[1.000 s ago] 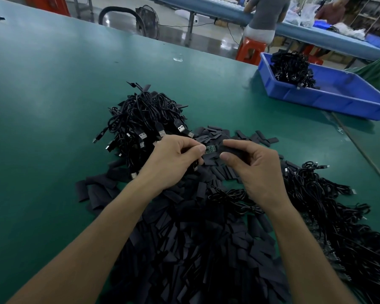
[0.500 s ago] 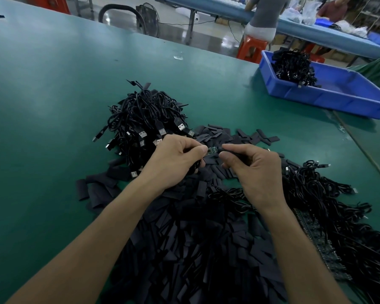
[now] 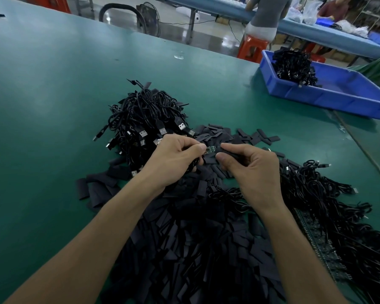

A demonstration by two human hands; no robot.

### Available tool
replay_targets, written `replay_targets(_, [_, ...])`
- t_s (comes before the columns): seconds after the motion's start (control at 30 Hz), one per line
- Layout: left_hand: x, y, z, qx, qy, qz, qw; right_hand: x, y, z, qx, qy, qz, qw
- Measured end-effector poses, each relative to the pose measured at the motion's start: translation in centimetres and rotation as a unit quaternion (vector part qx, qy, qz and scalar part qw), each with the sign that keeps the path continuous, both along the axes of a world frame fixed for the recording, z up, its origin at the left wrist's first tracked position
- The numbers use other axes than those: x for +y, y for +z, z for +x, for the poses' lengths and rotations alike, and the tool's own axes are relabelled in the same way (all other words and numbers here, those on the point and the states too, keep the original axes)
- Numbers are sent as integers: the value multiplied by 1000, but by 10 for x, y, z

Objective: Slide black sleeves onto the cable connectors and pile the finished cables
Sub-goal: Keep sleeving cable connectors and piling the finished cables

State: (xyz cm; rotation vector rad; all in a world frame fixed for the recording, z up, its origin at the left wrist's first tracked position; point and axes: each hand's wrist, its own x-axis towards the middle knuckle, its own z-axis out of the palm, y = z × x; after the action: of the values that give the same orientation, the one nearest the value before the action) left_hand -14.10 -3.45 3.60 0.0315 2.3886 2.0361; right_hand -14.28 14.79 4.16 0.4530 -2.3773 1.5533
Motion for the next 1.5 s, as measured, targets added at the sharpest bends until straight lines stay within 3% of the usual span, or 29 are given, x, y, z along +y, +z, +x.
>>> replay_targets(0.2, [-1,2,-1,-2,-28,0,1000,3,3,-2,-26,24,-13,999])
replay_targets(0.47, [-6,6,2,-7,-105,-46,993,11,11,-10,-89,150,29,984])
replay_targets(0.63, [-6,6,1,2,-100,-33,994,12,7,-8,-58,131,23,989])
replay_targets(0.73, [-7,4,1,13,-95,-74,993,13,4,-8,-32,95,25,995])
replay_targets(0.8, [-7,4,2,48,-78,-136,986,14,4,-9,-27,79,19,996])
replay_targets(0.93, [-7,4,1,117,-25,-139,983,17,3,-8,-27,70,8,997])
replay_targets(1.13, [-8,3,1,113,-72,-199,971,14,0,-8,-25,77,-2,997])
replay_targets(1.33, [-8,4,3,141,-20,-228,963,15,1,-9,-27,76,7,997])
replay_targets(1.5, [-6,9,6,152,-33,-266,951,14,-1,-7,-18,70,7,997])
